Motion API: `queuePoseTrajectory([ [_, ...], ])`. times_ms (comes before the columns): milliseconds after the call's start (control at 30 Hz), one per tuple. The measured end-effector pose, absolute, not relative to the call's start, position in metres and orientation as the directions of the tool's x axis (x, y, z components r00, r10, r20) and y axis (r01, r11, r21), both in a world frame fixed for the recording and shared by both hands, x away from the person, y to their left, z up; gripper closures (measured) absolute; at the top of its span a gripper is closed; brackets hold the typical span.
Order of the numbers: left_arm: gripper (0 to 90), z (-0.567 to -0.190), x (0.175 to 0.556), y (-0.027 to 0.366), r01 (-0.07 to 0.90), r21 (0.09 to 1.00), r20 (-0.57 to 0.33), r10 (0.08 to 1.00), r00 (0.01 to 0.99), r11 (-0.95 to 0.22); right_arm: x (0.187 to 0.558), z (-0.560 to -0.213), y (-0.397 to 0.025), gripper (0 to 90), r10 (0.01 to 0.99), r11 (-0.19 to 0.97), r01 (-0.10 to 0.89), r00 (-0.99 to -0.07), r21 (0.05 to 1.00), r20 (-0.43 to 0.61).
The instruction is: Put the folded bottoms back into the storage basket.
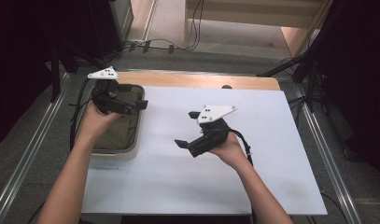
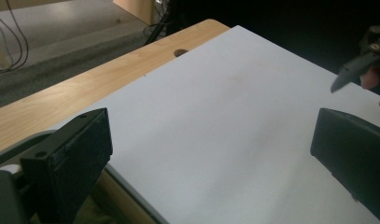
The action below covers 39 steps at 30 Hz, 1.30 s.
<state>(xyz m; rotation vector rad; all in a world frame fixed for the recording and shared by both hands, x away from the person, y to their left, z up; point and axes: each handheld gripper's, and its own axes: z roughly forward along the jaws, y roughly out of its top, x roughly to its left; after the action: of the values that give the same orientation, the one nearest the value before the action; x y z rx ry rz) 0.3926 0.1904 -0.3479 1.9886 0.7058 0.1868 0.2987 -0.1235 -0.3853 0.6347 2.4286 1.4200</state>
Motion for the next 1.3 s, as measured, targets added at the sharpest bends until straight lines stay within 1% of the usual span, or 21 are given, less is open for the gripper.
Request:
queuePoseTrajectory([
  [100,0.0,-0.35,0.383,0.182,0.384,0.852,-0.152,0.535,0.831,-0.356,0.294,-0.387,-0.143,0.6,0.515,0.41,0.248,-0.857,0.878,0.002],
  [300,0.0,-0.353,0.369,0.17,0.36,0.863,-0.139,0.518,0.844,-0.355,0.286,-0.389,-0.161,0.6,0.536,0.402,0.254,-0.844,0.88,-0.002],
  [400,0.0,-0.354,0.363,0.166,0.362,0.868,-0.151,0.513,0.845,-0.34,0.282,-0.389,-0.172,0.6,0.55,0.395,0.258,-0.835,0.882,-0.002],
  [500,0.0,-0.358,0.358,0.16,0.363,0.862,-0.147,0.511,0.847,-0.355,0.278,-0.389,-0.183,0.6,0.566,0.379,0.263,-0.825,0.887,0.002],
  [833,0.0,-0.364,0.342,0.148,0.345,0.863,-0.139,0.482,0.865,-0.37,0.27,-0.394,-0.203,0.6,0.59,0.351,0.274,-0.807,0.895,0.016],
  [900,0.0,-0.369,0.334,0.143,0.342,0.862,-0.14,0.473,0.87,-0.373,0.267,-0.397,-0.209,0.6,0.597,0.349,0.281,-0.802,0.894,0.019],
  [1300,0.0,-0.389,0.318,0.133,0.347,0.837,-0.137,0.452,0.881,-0.423,0.254,-0.406,-0.228,0.6,0.616,0.346,0.306,-0.787,0.887,0.032],
])
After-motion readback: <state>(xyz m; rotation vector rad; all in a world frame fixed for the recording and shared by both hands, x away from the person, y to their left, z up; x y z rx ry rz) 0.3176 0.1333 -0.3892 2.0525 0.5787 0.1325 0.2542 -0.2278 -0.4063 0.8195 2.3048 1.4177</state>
